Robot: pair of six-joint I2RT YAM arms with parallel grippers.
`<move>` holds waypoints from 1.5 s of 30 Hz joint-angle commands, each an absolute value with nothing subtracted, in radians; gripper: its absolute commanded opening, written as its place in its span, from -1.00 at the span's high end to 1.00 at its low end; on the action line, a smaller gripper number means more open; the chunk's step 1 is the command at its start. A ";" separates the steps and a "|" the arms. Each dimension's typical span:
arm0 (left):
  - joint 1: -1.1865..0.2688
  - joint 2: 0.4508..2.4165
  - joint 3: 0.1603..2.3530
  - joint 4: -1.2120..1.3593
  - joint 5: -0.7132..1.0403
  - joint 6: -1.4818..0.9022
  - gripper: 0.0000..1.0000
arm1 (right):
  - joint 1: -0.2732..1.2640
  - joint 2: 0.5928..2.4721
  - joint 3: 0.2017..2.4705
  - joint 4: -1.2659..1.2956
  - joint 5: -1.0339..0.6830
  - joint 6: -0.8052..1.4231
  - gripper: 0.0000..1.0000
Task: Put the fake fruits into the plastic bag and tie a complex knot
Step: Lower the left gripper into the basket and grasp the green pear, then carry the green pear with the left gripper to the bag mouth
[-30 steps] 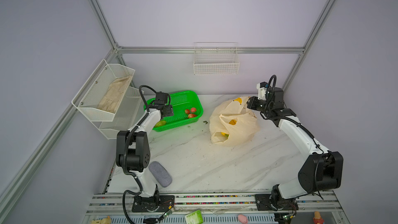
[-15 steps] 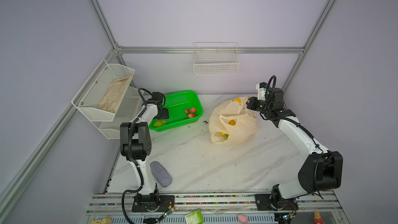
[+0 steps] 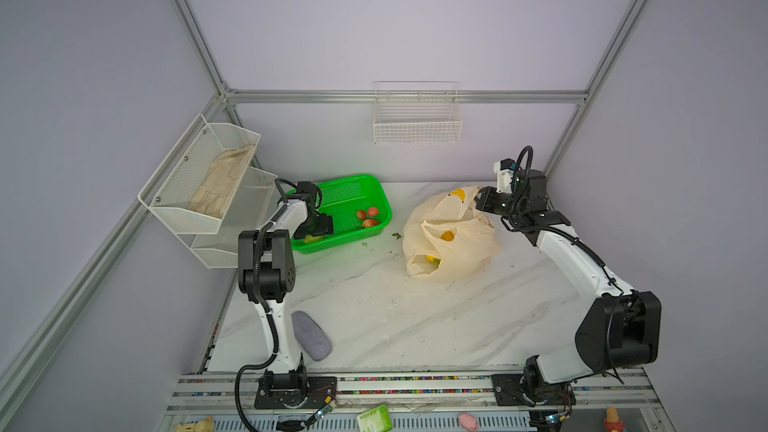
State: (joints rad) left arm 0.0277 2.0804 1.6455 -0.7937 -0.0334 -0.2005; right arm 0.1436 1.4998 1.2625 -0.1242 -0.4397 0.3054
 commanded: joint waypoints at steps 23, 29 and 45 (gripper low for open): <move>0.035 2.121 1.703 -0.858 -0.027 -0.155 -0.71 | 0.141 1.508 1.246 -0.094 -0.456 0.308 1.00; 0.035 2.135 1.718 -0.864 -0.020 -0.159 -0.49 | 0.141 1.513 1.244 -0.093 -0.456 0.308 1.00; 0.019 1.805 1.593 -0.660 0.100 -0.279 -0.02 | 0.141 1.516 1.246 -0.097 -0.451 0.309 1.00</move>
